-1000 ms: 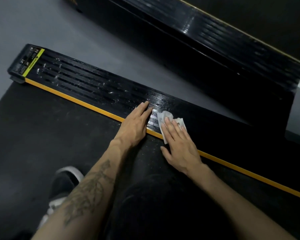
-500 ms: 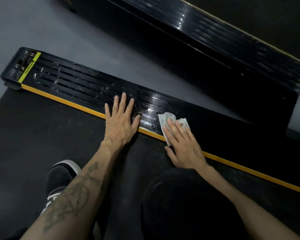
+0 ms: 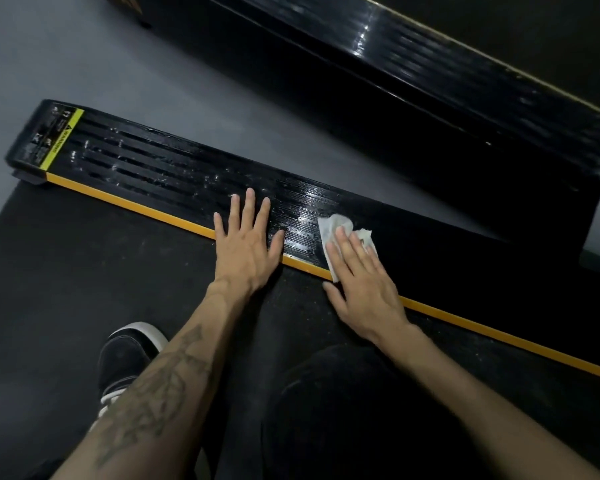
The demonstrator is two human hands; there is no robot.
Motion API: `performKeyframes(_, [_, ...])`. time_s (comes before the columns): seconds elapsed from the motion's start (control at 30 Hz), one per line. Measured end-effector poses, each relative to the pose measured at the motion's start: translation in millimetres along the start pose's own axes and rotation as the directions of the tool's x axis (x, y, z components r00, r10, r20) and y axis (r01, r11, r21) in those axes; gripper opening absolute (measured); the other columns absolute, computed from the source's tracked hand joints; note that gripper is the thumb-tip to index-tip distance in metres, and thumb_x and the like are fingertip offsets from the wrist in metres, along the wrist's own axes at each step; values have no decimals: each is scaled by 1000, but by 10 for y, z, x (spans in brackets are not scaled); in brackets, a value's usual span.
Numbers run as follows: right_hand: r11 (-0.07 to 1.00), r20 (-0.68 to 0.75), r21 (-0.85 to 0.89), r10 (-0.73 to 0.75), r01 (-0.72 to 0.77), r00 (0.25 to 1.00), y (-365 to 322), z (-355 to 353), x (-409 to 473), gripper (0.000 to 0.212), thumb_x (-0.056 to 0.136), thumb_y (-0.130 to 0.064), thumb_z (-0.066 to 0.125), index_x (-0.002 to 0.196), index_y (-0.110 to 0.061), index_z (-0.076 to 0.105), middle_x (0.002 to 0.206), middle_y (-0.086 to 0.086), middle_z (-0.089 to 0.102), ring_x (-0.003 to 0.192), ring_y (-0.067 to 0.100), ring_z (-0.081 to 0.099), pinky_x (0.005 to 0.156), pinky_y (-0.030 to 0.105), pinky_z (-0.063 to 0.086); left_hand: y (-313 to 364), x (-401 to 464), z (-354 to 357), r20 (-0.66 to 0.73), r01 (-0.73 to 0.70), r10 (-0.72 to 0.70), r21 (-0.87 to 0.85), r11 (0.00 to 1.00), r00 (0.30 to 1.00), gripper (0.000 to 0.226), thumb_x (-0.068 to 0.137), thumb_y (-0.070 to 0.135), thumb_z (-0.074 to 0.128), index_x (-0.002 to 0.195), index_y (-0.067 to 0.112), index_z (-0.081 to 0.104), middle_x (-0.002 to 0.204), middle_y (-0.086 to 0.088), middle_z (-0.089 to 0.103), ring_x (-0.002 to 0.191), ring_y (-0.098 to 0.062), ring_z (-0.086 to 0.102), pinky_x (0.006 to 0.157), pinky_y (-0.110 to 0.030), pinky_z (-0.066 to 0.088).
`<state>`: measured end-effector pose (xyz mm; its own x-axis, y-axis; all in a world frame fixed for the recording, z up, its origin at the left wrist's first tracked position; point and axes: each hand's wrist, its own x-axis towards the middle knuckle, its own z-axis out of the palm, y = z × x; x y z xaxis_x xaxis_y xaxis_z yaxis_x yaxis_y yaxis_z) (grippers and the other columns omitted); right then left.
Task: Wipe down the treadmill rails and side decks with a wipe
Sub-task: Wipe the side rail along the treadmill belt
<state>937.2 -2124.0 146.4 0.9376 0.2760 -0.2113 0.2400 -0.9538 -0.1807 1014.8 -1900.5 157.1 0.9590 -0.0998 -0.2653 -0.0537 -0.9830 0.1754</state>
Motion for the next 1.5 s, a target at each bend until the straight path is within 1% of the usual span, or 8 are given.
performKeyframes(0.1, [999,51,0,44,-44,998,-252,1,202,80,104,-56,33,165,-18,-4,171,8,-16,158,26,-17,129,43,-4,3,2,7,9,-2,2,2,1000,1000,72,103,57,22,165,24,7,173,-5,-9,159,-27,-11,127,-58,-1])
performKeyframes(0.33, [989,50,2,-148,148,988,-27,18,-85,73,104,-48,36,166,-20,9,173,3,-3,159,19,-8,129,47,13,-42,-25,41,-15,-12,12,13,1000,1000,73,103,59,21,165,24,9,173,-4,-6,159,-26,-9,128,-54,1])
performKeyframes(0.43, [995,30,-14,-94,94,995,56,3,-53,71,104,-49,33,166,-21,10,173,4,-2,159,20,-5,129,47,14,-25,-34,53,-21,0,0,21,1000,1000,74,101,61,17,165,25,7,172,-2,-8,159,-24,-9,128,-51,-1])
performKeyframes(0.57, [999,52,21,27,-28,998,-197,-1,199,79,101,-59,18,165,-18,-3,171,6,-14,158,22,-14,129,42,-2,-8,-56,75,-48,10,-10,2,1000,999,74,100,60,17,165,24,13,173,-4,-3,159,-24,-6,129,-51,2])
performKeyframes(0.77, [982,68,-21,-187,188,980,53,8,-26,74,103,-53,27,166,-21,4,173,2,-7,159,20,-10,130,46,9,17,-54,73,-66,18,-19,-10,1000,998,73,101,58,21,164,22,18,173,-5,3,159,-25,-2,129,-52,5])
performKeyframes(1.07, [995,36,43,86,-87,996,-126,-37,243,73,101,-56,10,165,-21,-2,172,3,-13,158,21,-13,129,42,-4,53,-67,96,-94,35,-38,-33,999,995,69,103,53,29,164,21,21,173,-6,6,159,-26,0,128,-52,3])
performKeyframes(1.33, [994,57,18,-110,109,992,265,-51,-66,68,106,-50,21,165,-21,4,173,-2,-5,159,14,-7,129,46,13,34,-69,73,-75,25,-27,-30,999,997,70,103,55,25,164,22,20,173,-5,5,159,-25,-1,129,-52,3])
performKeyframes(1.5, [991,59,74,108,-112,992,10,-110,299,73,99,-59,2,161,-23,-12,170,-1,-20,156,16,-19,128,40,-7,38,-78,80,-85,23,-25,-25,999,996,69,103,54,26,164,21,20,173,-5,5,159,-25,-1,129,-52,4])
